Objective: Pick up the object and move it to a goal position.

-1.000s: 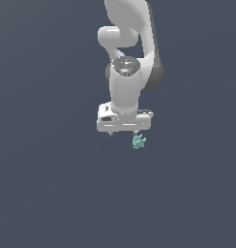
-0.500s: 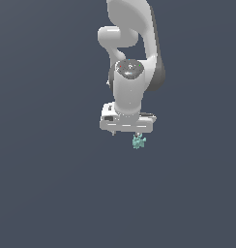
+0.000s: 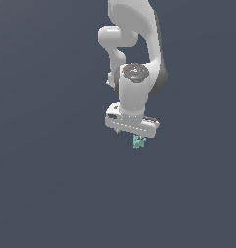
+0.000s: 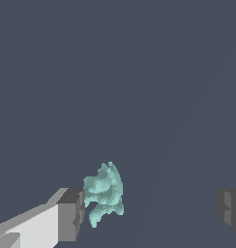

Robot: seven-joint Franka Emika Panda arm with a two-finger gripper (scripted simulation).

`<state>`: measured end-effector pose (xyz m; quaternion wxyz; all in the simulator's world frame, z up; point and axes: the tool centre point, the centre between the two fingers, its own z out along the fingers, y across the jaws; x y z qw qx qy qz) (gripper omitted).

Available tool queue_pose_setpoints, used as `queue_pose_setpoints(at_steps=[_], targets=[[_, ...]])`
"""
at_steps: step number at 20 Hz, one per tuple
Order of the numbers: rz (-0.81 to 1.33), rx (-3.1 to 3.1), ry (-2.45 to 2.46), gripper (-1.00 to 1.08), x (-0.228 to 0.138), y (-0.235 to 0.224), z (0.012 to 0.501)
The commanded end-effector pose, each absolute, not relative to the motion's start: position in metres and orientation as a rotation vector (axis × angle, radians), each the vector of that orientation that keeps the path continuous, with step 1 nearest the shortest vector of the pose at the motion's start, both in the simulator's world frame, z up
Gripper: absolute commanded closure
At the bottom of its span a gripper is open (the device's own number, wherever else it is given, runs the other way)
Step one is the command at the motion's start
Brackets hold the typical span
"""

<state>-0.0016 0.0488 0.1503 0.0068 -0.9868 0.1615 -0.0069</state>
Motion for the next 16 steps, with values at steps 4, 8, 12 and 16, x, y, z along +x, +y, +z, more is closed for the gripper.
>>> queue_pose_setpoints(at_steps=[4,8,12,16], targets=[[-0.015,-3.045,0.711,-0.92,-0.006,0.058,0.143],[-0.011,-3.008,0.858,-0.92,-0.009,0.064,0.137],[-0.007,-2.963,1.003,-0.92,-0.012,0.070,0.132],[-0.004,-2.912,1.146,-0.92,-0.015,0.076,0.127]])
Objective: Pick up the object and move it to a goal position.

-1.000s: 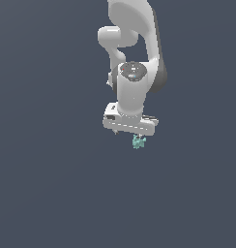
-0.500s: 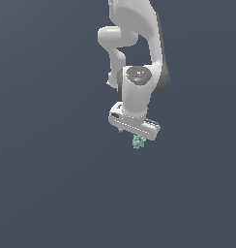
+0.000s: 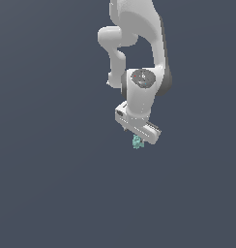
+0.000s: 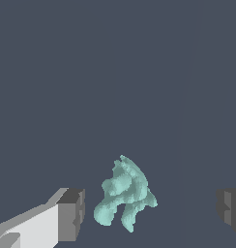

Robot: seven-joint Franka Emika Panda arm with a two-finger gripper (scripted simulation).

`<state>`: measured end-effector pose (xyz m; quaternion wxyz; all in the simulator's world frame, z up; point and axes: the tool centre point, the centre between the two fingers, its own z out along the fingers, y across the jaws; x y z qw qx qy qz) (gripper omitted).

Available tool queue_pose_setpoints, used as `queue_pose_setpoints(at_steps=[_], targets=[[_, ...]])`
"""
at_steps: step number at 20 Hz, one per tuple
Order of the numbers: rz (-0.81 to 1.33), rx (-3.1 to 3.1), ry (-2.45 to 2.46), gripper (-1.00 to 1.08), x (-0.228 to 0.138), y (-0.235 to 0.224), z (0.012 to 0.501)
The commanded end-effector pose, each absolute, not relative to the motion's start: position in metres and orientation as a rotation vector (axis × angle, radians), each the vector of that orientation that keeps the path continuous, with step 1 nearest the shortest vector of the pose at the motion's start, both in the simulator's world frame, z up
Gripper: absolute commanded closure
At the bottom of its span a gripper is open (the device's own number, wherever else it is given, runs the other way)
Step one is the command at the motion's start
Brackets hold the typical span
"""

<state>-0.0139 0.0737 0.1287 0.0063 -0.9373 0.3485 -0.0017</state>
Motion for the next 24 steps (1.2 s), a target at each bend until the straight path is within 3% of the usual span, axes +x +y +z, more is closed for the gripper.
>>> queue_pose_setpoints(at_steps=[1,24], targets=[[-0.003,-2.898,1.182,-0.92,-0.016,0.077,0.125],[0.001,-2.535,1.854,-0.92,-0.033,0.104,0.101]])
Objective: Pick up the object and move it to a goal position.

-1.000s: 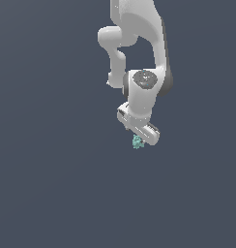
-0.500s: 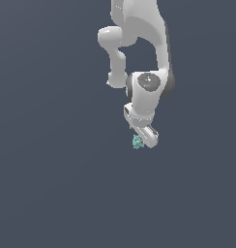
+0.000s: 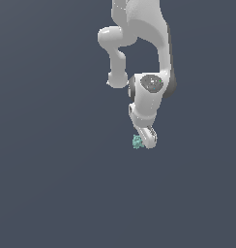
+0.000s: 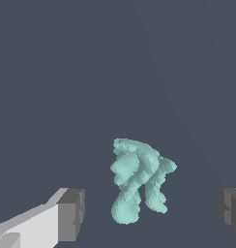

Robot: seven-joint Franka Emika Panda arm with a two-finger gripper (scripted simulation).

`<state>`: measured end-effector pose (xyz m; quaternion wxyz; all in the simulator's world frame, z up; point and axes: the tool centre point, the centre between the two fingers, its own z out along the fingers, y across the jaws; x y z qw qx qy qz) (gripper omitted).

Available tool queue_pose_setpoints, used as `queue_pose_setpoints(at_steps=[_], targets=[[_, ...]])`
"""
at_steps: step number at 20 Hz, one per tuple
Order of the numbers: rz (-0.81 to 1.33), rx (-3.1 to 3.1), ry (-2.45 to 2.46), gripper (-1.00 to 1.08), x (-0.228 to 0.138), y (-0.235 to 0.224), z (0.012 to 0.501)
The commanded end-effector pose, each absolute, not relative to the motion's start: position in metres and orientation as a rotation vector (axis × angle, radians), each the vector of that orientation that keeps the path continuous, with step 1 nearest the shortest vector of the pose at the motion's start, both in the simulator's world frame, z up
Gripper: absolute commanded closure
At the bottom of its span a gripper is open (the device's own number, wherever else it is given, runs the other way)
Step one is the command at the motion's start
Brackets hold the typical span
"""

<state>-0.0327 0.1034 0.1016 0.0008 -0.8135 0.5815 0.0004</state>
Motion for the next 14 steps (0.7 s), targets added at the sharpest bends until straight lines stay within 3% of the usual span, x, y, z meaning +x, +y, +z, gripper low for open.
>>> queue_pose_setpoints(at_steps=[1,14], targets=[[0.001,-2.525,1.867,-0.92,-0.0338,0.1049,0.1002],[0.000,-2.492,1.913,-0.92,-0.0354,0.1068,0.0924]])
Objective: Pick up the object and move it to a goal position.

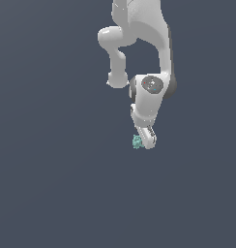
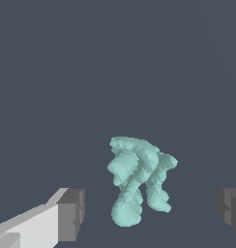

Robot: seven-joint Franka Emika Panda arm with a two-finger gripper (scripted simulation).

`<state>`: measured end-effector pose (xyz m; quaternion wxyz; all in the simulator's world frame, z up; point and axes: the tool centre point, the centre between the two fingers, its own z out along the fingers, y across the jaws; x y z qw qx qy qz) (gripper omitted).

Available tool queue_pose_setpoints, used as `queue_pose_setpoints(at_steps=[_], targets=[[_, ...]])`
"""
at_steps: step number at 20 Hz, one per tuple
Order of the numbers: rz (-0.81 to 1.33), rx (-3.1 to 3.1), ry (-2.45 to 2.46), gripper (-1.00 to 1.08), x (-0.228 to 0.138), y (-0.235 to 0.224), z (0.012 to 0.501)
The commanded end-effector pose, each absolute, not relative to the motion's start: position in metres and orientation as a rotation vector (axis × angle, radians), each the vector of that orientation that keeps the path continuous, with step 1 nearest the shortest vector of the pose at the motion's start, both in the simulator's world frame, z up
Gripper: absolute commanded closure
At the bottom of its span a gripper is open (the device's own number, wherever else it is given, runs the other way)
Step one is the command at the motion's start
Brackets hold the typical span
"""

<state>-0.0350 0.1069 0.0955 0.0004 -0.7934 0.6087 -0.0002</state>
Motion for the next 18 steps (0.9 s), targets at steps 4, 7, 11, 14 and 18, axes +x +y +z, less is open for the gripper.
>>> queue_pose_setpoints(at_steps=[4,7,11,14,18], targets=[[0.000,-2.490,1.915,-0.92,-0.036,0.106,0.075],[0.000,-2.489,1.917,-0.92,-0.036,0.106,0.059],[0.000,-2.489,1.918,-0.92,-0.036,0.107,0.049],[0.000,-2.489,1.918,1.08,-0.036,0.107,0.048],[0.000,-2.489,1.918,1.08,-0.036,0.107,0.048]])
